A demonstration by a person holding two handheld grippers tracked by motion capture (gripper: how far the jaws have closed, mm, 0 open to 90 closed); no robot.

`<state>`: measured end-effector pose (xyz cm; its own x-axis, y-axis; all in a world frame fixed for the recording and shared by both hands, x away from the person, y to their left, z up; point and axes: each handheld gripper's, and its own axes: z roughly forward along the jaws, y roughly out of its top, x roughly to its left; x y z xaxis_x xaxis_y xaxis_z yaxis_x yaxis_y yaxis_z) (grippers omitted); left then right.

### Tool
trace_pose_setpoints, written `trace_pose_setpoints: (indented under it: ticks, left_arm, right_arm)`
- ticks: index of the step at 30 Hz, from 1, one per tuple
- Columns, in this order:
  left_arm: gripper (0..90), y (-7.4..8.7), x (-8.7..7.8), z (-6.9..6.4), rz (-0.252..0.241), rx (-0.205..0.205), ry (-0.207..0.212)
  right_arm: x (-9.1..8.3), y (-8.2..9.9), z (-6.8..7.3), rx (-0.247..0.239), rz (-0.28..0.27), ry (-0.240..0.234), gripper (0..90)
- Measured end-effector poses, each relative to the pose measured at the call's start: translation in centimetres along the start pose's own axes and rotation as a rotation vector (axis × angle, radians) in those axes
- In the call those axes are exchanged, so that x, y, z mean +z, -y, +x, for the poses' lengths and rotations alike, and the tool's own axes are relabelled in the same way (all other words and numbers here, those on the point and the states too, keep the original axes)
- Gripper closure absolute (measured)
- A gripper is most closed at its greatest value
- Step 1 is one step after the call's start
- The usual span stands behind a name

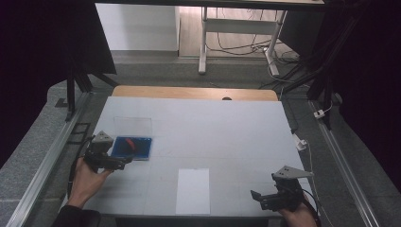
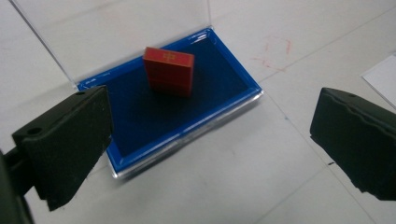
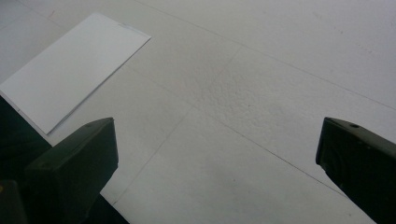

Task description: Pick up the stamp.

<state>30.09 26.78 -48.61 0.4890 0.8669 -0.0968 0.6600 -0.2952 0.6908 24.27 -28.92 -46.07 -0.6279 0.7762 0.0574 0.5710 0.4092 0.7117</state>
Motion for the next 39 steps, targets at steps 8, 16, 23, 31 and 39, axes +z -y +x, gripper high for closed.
trace_pose_setpoints:
  ticks: [8,16,23,31,39]
  left_arm:
    - [0.0,-0.9,1.5,1.2,0.030,0.029,0.010]
    - [2.5,-1.8,3.2,1.8,0.074,0.071,-0.001]
    - [22.1,-2.2,4.0,2.7,0.086,0.097,-0.009]
    - [40.0,-2.5,4.3,3.4,0.091,0.100,0.012]
    - [58.1,-2.8,4.5,3.1,0.111,0.136,0.034]
  right_arm:
    - [0.1,0.0,0.0,-0.007,0.006,-0.001,0.0]
    - [0.1,0.0,0.1,-0.009,0.010,-0.002,0.0]
    - [0.1,0.0,0.1,-0.011,0.012,-0.004,0.0]
    - [0.1,0.0,0.1,-0.013,0.015,-0.005,0.0]
    - [0.1,0.0,0.1,-0.020,0.021,-0.006,0.0]
